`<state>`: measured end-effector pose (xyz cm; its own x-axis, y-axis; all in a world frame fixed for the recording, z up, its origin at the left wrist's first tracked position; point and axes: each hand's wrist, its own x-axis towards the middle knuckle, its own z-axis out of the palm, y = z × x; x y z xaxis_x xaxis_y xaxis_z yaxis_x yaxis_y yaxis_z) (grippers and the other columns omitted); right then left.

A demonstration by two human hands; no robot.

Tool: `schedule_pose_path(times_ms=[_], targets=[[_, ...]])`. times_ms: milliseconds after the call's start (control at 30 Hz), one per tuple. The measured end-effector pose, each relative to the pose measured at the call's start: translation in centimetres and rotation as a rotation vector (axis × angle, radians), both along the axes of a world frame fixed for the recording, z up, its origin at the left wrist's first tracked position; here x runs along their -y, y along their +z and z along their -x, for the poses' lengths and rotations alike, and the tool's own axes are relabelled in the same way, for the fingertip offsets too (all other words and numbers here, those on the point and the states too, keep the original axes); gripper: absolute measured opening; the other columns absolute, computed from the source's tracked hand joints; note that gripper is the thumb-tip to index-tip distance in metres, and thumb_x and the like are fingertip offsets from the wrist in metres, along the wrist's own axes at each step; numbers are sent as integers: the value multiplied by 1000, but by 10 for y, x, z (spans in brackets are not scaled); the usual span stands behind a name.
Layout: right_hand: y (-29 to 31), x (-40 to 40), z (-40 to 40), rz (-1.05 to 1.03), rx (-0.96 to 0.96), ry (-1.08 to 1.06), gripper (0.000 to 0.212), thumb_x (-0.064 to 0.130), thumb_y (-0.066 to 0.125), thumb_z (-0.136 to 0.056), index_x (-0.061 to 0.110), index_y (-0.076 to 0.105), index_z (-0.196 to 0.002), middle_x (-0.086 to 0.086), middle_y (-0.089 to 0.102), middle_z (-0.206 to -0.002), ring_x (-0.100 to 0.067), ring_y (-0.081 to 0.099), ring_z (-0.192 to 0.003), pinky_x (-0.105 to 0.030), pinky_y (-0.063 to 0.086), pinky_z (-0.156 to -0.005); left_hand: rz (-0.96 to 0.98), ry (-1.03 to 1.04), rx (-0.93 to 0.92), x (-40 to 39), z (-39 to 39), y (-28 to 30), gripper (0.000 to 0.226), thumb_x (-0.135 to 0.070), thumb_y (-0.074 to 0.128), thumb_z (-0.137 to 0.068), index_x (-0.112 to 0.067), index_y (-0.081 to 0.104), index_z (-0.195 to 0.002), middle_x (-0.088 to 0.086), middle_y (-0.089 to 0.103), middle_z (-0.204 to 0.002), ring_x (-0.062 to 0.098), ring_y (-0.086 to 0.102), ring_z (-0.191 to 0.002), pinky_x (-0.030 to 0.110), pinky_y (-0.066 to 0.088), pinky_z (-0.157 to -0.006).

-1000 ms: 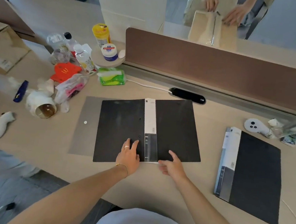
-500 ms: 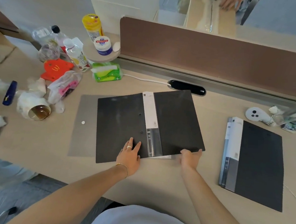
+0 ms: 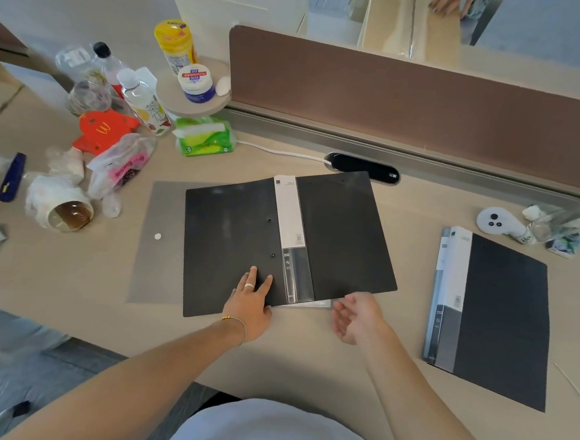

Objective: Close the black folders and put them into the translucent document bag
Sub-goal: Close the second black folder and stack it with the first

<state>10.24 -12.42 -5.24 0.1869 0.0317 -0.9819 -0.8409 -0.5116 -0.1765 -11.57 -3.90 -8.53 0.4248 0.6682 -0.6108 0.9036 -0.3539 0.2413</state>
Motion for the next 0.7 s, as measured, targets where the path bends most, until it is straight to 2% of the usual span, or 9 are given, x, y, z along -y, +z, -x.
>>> schedule_pose_path(times_ms=[100,200,267,400,467,533,600,667,700], targets=[[-1,0,-4,-82,13,-104,12,11,48,-87,9,59,-88,-4,63,-83,-20,56,-65,-32,50,-67,23,14,9,0,-2,4,67,-31,41,-103,-31,10,-162,3,-11,-171,25,-6,-158,42,27,-125],[-5,2,-12,-99,43,-155,13,9,47,-86,8,53,-74,-6,53,-71,-21,51,-61,-33,49,-65,24,10,9,0,-2,5,67,-30,41,-103,-33,10,-162,1,-12,-171,24,-6,-158,39,36,-120],[-7,4,-15,-94,33,-133,16,11,50,-87,8,52,-71,-5,50,-68,-21,50,-62,-34,48,-70,23,1,0,0,-1,5,68,-29,42,-103,-35,9,-162,0,-12,-171,24,-7,-158,38,41,-117],[-11,4,-16,-207,79,-107,12,20,60,-91,9,56,-86,-8,57,-77,-22,57,-70,-34,53,-71,61,26,7,-2,-3,10,69,-28,43,-102,-34,10,-162,1,-10,-171,23,-7,-158,38,36,-120],[-12,1,-17,-292,115,-129,17,20,64,-93,7,58,-101,-14,63,-96,-27,64,-90,-40,55,-84,87,72,34,-2,-5,12,68,-26,44,-102,-33,13,-162,1,-9,-171,23,-6,-158,41,27,-125],[-10,-2,-19,-354,136,-145,26,21,62,-96,7,55,-117,-17,63,-109,-32,63,-106,-43,53,-96,107,144,74,-1,-6,12,66,-25,45,-102,-32,17,-161,1,-7,-171,24,-2,-158,47,18,-127],[-5,-5,-20,-384,158,-130,28,24,56,-100,9,53,-124,-15,64,-111,-32,61,-110,-43,50,-99,124,246,132,1,-8,10,65,-24,47,-101,-33,22,-160,-2,-2,-171,26,10,-158,48,26,-124],[0,-8,-19,-423,164,-139,28,24,50,-102,10,53,-126,-14,65,-112,-31,63,-108,-42,49,-97,120,353,197,4,-11,11,65,-24,50,-100,-34,25,-159,-3,3,-171,28,30,-151,46,40,-117],[3,-9,-17,-456,151,-169,27,22,49,-103,8,53,-126,-14,66,-113,-32,63,-107,-44,50,-95,109,406,230,4,-13,13,65,-24,51,-99,-33,26,-158,-2,6,-171,30,35,-149,45,42,-115]])
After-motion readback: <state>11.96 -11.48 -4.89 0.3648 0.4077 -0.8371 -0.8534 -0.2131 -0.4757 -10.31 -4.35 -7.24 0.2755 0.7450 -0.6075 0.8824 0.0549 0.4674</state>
